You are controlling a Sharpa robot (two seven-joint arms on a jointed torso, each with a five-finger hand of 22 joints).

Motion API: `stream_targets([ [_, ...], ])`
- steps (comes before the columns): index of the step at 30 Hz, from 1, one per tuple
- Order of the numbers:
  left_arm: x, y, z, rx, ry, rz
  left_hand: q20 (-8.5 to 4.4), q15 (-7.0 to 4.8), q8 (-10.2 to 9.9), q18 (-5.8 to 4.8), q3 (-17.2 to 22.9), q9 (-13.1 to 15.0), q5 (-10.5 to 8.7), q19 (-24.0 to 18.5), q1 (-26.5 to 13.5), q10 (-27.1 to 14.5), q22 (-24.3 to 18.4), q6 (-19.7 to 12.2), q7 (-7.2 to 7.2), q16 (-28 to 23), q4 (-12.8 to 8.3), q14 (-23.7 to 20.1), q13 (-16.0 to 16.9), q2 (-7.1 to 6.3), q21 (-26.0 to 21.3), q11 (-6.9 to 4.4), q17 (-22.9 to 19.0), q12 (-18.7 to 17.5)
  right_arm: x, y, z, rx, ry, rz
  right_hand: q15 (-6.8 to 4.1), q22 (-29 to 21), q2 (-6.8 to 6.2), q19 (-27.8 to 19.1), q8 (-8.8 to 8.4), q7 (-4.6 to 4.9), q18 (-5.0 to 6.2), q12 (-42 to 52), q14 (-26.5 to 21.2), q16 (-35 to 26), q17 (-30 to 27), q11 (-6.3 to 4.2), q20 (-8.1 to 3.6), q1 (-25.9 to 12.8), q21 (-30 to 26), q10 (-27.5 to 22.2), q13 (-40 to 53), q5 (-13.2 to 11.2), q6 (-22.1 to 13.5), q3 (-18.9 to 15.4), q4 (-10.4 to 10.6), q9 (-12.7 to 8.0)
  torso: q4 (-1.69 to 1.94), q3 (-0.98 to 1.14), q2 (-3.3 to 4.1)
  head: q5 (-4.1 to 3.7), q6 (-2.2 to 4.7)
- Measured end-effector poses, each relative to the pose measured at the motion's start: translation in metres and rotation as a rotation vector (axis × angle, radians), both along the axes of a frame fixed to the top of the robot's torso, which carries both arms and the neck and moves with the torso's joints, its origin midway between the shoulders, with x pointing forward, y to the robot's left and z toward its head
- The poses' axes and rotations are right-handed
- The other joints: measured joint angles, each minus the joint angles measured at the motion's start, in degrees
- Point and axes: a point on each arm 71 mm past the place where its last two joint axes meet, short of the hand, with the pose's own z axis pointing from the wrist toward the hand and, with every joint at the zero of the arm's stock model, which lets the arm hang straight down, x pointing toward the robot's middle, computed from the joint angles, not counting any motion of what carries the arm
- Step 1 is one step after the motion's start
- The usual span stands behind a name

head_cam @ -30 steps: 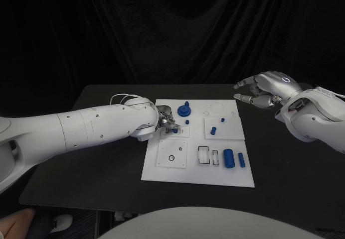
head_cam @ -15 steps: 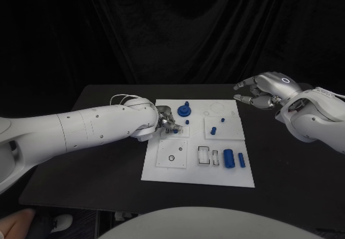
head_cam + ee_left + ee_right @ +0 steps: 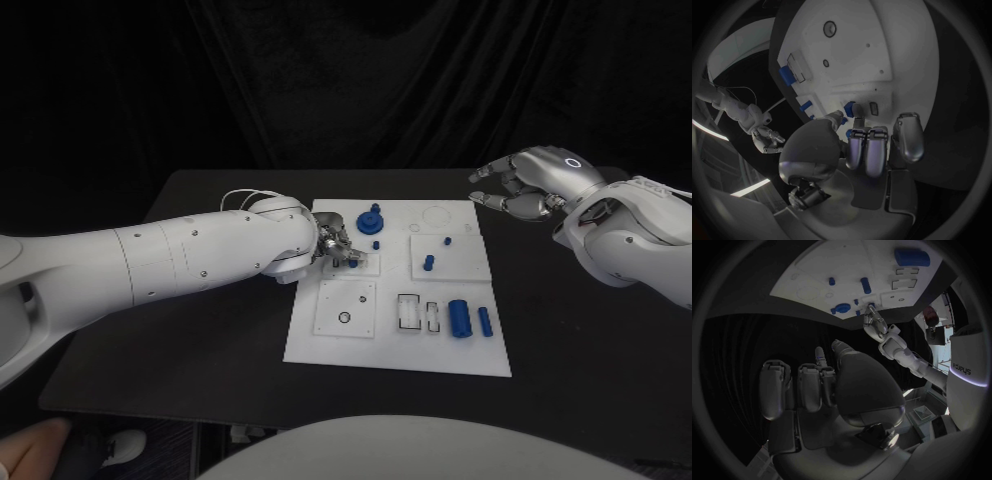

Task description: Assemble the parts on the task board

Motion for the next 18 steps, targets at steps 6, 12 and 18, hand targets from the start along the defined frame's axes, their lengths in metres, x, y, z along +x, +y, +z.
stream_targets([
  [6, -0.001, 0.002, -0.001, -0.001, -0.003, 0.004, -0.32, 0.0, 2.5, 0.0, -3.8, 3.5, -3.22, 0.7, -2.4, 0.0, 0.8, 0.0, 0.0, 0.0, 0.8, 0.0, 0.0, 0.86, 0.3, 0.0, 0.0, 0.0, 0.0, -0.001, 0.0, -0.002, 0.003, -0.001, 0.0, 0.0, 0.0, 0.0, 0.0, 0.21, 0.0, 0.0, 0.0, 0.0, 0.0, 0.0, 0.0, 0.0, 0.0, 0.0, 0.0, 0.0, 0.2, 0.0, 0.0, 0.0, 0.0, 0.0, -0.01, 0.2, 0.0],
  [12, -0.005, 0.006, -0.002, 0.003, -0.035, 0.003, -0.42, 0.0, 3.9, 0.0, -5.8, 3.5, -4.15, 1.2, -4.3, 0.0, 1.4, 0.3, -0.27, 0.0, 1.1, 0.0, 0.0, 1.55, 0.3, 0.0, 0.0, 0.0, -0.001, -0.002, -0.001, -0.003, 0.005, -0.005, 0.0, 0.0, 0.0, 0.0, 0.0, 0.21, 0.0, -0.2, 0.0, 0.0, 0.0, 0.0, 0.0, 0.0, 0.0, 0.0, 0.0, 0.0, 0.2, 0.0, 0.0, 0.0, -0.01, -0.01, -0.01, 0.38, 0.0],
  [18, -0.008, 0.014, 0.004, -0.004, -0.095, 0.007, -0.93, -0.02, 6.0, -0.01, -6.7, 3.5, -3.37, 2.1, -4.2, 0.1, 1.6, 0.8, -0.84, 0.0, 0.7, 0.0, 0.0, 1.65, 1.3, -0.48, 0.0, 0.0, -0.001, -0.004, -0.001, -0.004, 0.006, -0.008, 0.0, 0.0, 0.0, 0.0, 0.0, 0.21, 0.0, -0.2, 0.0, 0.0, 0.0, 0.0, 0.0, 0.0, 0.0, 0.0, 0.0, 0.0, 0.2, 0.0, 0.0, 0.0, -0.01, -0.01, -0.01, 0.34, 0.0],
])
